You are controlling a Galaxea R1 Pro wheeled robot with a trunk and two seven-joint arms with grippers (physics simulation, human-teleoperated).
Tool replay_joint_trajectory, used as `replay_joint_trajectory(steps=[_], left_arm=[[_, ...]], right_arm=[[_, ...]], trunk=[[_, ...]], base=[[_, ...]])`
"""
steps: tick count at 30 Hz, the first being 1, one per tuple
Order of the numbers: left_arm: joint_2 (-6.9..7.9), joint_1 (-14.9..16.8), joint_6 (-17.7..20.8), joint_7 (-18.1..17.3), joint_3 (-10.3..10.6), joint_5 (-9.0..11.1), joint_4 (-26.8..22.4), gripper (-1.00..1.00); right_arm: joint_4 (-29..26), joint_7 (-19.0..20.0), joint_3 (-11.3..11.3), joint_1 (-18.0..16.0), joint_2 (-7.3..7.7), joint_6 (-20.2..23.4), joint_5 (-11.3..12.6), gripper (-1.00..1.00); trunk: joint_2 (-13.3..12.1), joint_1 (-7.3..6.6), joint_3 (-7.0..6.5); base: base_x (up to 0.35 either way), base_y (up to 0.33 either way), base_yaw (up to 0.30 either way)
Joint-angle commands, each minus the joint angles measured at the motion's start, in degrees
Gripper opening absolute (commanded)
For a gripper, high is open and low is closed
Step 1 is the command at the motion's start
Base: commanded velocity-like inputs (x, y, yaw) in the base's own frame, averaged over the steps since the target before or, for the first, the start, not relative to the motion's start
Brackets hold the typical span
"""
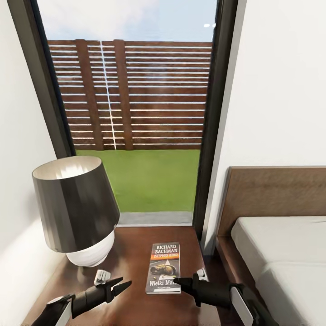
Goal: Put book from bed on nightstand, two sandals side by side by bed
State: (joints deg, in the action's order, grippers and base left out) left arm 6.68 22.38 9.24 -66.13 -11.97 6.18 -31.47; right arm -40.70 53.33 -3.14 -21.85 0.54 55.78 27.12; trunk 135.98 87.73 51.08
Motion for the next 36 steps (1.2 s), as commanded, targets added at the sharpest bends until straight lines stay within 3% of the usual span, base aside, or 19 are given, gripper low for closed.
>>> replay_joint_trajectory(steps=[1,18,23,33,36], left_arm=[[0.0,0.0,0.6,-0.2,-0.1,0.2,0.0,1.0],[0.0,0.0,0.6,-0.3,-0.1,0.2,0.0,1.0],[0.0,0.0,0.6,-0.3,-0.1,0.2,0.0,1.0],[0.01,0.0,0.7,-0.9,-0.1,0.3,0.0,1.0],[0.1,0.0,0.8,-4.2,-0.1,0.4,-0.1,1.0]], right_arm=[[0.0,0.3,-0.1,0.0,-0.01,0.2,-0.1,-1.0],[0.0,0.3,-0.1,0.0,-0.01,0.3,-0.1,-1.0],[0.0,0.3,-0.1,0.0,-0.01,0.3,-0.1,-1.0],[0.0,0.3,-0.1,0.0,-0.01,0.2,-0.1,-1.0],[0.0,0.3,-0.1,0.0,-0.01,0.3,-0.1,-1.0]], trunk=[[0.4,0.21,0.24],[7.3,3.95,3.29],[7.3,4.08,4.4],[7.3,4.08,4.4],[7.3,4.08,4.4]], base=[[0.0,0.0,0.0],[0.0,0.0,0.0],[0.0,0.0,0.0],[0.0,0.0,0.0],[0.0,0.0,0.0]])
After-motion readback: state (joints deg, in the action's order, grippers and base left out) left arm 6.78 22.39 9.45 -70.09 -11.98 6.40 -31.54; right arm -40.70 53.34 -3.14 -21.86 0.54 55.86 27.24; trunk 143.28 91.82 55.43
